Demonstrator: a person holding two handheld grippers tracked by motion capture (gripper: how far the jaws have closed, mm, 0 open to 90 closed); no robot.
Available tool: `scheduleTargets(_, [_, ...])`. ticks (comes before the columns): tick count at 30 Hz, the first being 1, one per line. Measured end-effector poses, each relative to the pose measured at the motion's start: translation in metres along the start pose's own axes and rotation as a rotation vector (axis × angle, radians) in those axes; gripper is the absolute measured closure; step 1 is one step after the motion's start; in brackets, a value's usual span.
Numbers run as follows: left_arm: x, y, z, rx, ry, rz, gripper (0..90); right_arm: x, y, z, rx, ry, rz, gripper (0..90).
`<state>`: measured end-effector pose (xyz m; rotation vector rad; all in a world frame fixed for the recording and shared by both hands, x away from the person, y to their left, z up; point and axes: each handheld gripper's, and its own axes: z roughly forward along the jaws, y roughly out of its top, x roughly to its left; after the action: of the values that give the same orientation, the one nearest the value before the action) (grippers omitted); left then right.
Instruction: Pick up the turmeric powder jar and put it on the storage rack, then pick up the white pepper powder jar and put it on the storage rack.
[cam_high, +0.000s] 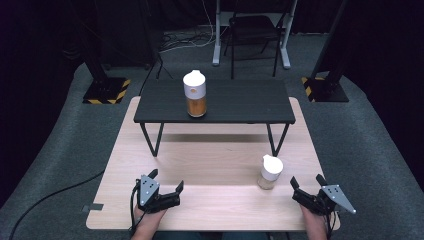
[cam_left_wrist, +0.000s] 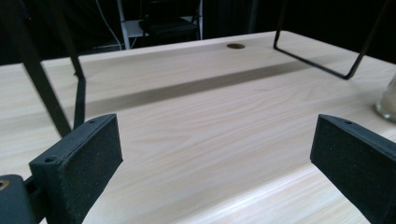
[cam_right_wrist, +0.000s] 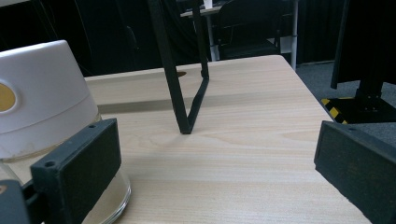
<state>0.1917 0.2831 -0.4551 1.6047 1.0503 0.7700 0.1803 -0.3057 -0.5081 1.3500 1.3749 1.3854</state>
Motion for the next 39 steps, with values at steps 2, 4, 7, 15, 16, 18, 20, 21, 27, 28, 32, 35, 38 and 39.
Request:
scheduleTargets(2, [0.002, -0.005, 0.000, 0.006, 0.009, -0.007, 1.5, 0.000, 0.000, 0.000, 0.001, 0.000, -0.001, 0.0])
scheduleTargets(4, [0.005, -0.010, 0.000, 0.015, 0.016, -0.032, 1.5, 0.000, 0.000, 0.000, 0.001, -0.001, -0.002, 0.0])
scheduleTargets(7, [0.007, -0.019, 0.001, 0.022, 0.023, -0.054, 1.5, 0.001, 0.000, 0.000, 0.002, -0.002, -0.002, 0.0])
scheduleTargets(15, [0.013, -0.030, 0.002, 0.034, 0.038, -0.077, 1.4, 0.001, 0.000, 0.000, 0.001, -0.002, -0.006, 0.0])
scheduleTargets(16, [0.014, -0.031, 0.002, 0.029, 0.037, -0.083, 1.4, 0.001, 0.001, 0.001, 0.004, -0.001, -0.006, 0.0])
scheduleTargets(18, [0.015, -0.031, 0.002, 0.027, 0.042, -0.089, 1.4, 0.001, 0.001, 0.001, 0.009, -0.001, -0.008, 0.0])
scheduleTargets(20, [0.015, -0.032, 0.002, 0.026, 0.046, -0.092, 1.4, 0.001, 0.002, 0.001, 0.010, -0.001, -0.010, 0.0])
scheduleTargets(21, [0.015, -0.032, 0.002, 0.027, 0.048, -0.095, 1.4, 0.001, 0.001, 0.001, 0.008, -0.001, -0.010, 0.0])
scheduleTargets(27, [0.012, -0.031, 0.003, 0.032, 0.059, -0.084, 1.5, 0.001, 0.001, 0.001, 0.004, -0.003, -0.006, 0.0])
scheduleTargets(28, [0.011, -0.031, 0.003, 0.032, 0.060, -0.077, 1.5, 0.001, 0.001, 0.001, 0.004, -0.003, -0.006, 0.0])
scheduleTargets(32, [0.010, -0.032, 0.002, 0.024, 0.066, -0.075, 1.4, 0.001, 0.001, 0.001, 0.005, -0.002, -0.007, 0.0])
scheduleTargets(35, [0.010, -0.033, 0.001, 0.018, 0.065, -0.074, 1.1, 0.001, 0.001, 0.001, 0.007, 0.000, -0.006, 0.0])
scheduleTargets(38, [0.009, -0.033, 0.001, 0.018, 0.065, -0.069, 0.9, 0.001, 0.001, 0.001, 0.009, -0.001, -0.007, 0.0])
scheduleTargets(39, [0.009, -0.033, 0.001, 0.018, 0.066, -0.069, 0.8, 0.001, 0.001, 0.001, 0.008, -0.002, -0.007, 0.0])
